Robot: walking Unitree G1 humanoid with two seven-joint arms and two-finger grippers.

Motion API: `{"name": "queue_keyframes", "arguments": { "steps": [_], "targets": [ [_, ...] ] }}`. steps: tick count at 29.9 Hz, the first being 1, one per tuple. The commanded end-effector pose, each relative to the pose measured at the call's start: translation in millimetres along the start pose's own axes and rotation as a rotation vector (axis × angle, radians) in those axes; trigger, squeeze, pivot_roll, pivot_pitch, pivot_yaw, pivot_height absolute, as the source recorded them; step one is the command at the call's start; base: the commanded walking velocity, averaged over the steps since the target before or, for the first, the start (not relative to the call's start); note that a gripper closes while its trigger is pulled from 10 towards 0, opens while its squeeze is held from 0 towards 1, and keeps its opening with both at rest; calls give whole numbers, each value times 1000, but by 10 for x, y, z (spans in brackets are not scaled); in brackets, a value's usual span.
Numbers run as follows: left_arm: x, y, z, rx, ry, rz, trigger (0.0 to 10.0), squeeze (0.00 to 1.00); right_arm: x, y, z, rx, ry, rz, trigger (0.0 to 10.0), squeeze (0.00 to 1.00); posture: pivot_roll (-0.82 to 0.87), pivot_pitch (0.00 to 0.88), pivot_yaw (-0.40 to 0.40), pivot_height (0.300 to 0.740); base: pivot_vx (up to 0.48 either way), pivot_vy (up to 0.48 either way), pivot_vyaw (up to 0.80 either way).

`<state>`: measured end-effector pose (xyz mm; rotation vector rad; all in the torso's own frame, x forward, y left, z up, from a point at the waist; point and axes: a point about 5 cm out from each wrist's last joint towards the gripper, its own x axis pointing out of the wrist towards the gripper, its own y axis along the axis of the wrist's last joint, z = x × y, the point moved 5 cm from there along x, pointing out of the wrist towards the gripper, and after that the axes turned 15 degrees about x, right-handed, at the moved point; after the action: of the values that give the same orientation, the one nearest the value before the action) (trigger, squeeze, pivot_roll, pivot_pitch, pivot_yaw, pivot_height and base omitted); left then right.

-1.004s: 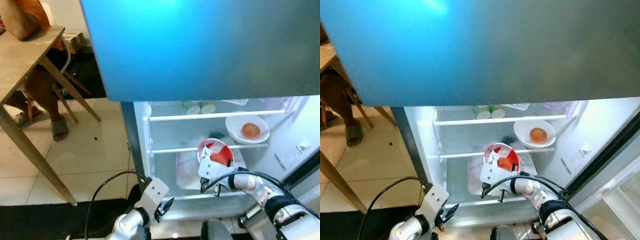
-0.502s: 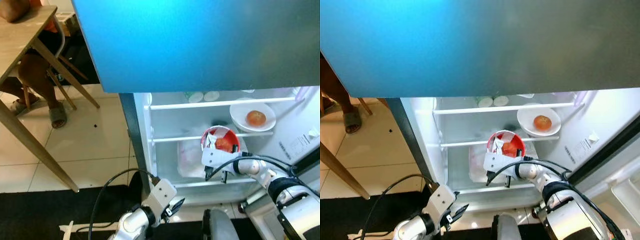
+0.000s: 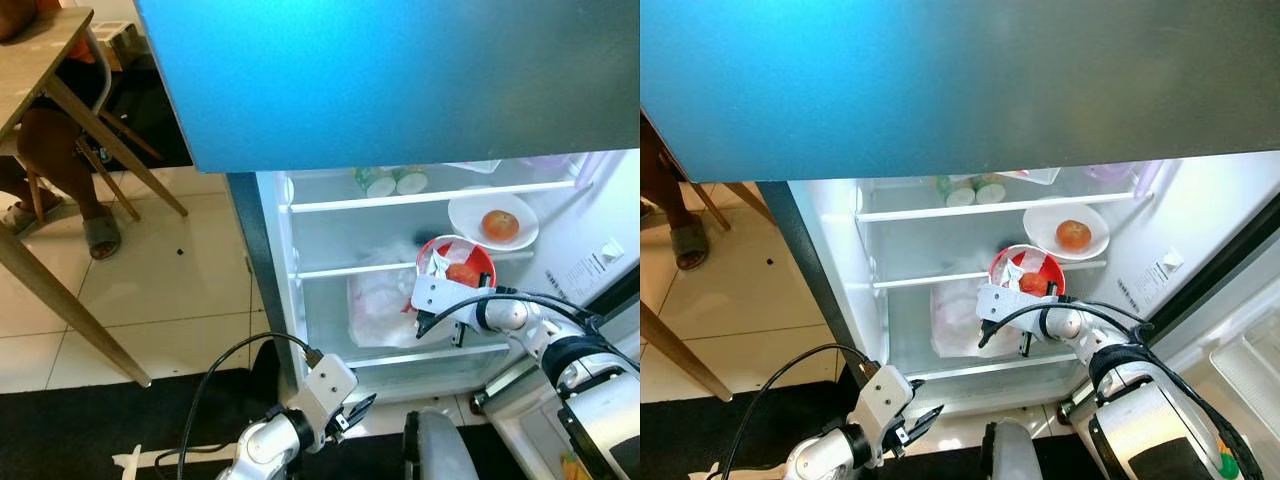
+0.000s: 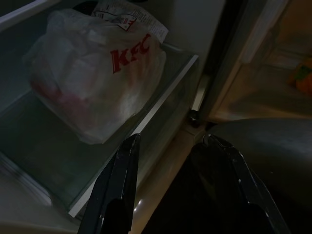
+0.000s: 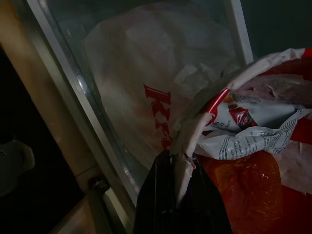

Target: Restocking fridge

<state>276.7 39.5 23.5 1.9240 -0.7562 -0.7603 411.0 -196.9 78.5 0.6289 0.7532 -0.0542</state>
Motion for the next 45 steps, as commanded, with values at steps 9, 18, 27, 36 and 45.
{"name": "queue_keyframes", "arguments": {
  "steps": [9,18,27,36,45],
  "targets": [
    [-27,44,36,-1,-54,2,10000,0,-203,437,307,3,53,169,10000,0,21,223,-22,617,0,0,0],
    [3,215,-21,14,-71,48,10000,0,-286,637,449,-36,45,194,10000,0,31,225,-25,617,0,0,0],
    [3,257,-23,19,-82,58,10000,0,-287,631,485,-43,25,172,10000,0,34,226,-26,617,0,0,0],
    [18,296,-49,25,-86,64,10000,0,-222,617,485,-38,-56,158,10000,0,38,241,-19,617,0,0,0],
    [21,405,-87,32,-83,90,10000,0,-132,543,430,-23,-127,109,10000,0,60,276,-24,617,0,0,0]
  ]
}}
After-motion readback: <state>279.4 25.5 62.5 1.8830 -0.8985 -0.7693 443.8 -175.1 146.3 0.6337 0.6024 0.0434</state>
